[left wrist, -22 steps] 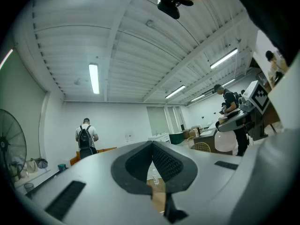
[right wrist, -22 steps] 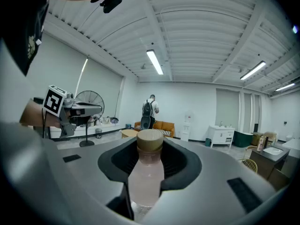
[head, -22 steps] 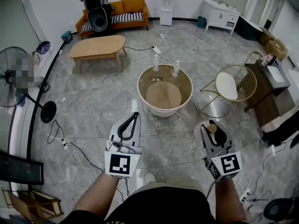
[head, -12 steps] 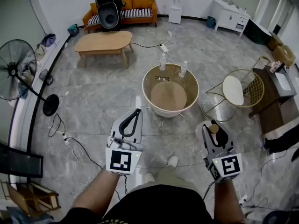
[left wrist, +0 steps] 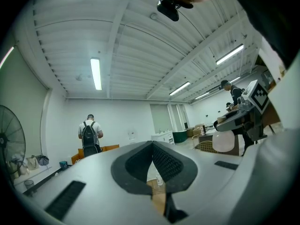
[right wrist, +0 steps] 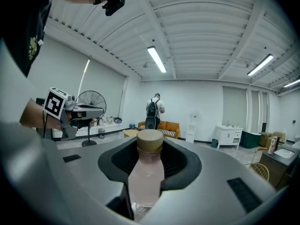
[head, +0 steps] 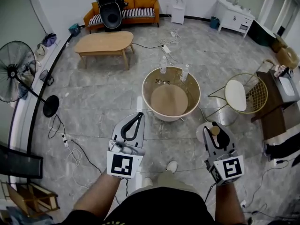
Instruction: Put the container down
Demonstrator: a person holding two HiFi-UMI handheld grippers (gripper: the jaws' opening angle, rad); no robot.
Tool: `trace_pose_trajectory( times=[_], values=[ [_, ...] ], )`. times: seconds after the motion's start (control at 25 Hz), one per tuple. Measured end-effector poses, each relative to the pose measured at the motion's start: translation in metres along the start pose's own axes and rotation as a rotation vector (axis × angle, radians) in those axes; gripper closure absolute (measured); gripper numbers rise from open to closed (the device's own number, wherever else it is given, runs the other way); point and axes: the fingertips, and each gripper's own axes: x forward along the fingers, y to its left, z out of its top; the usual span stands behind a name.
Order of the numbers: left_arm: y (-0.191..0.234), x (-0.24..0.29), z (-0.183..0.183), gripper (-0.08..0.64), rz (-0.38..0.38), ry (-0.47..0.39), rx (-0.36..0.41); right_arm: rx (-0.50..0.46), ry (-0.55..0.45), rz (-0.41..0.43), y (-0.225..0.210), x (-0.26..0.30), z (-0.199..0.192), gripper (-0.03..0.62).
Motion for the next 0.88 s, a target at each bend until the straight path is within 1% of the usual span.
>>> trace_pose_trajectory(
  times=[0.08,0.24,0.48,0.72,0.88],
  values=[
    [0.000,0.006,-0.003,0.545,0.005,0.008,-0.006,0.001,-0.007,0.002,-0.005,0.006,0.003,0.448],
    [0.002,0.020,-0.007,0.545,0.020,0.019,-0.014,-0.009,-0.034,0.022,-0.022,0.018,-0.005,0.448],
    [0.004,0.047,-0.014,0.545,0.026,0.039,-0.011,-0.006,-0.032,0.042,-0.039,0.040,-0.004,0.448],
    [-0.001,0.081,-0.017,0.545,0.032,0.042,-0.034,0.000,-0.029,0.044,-0.069,0.057,-0.009,0.448],
    [-0.009,0.102,-0.013,0.545,0.035,0.035,-0.033,0.001,-0.035,0.058,-0.088,0.066,-0.010,0.448]
  ],
)
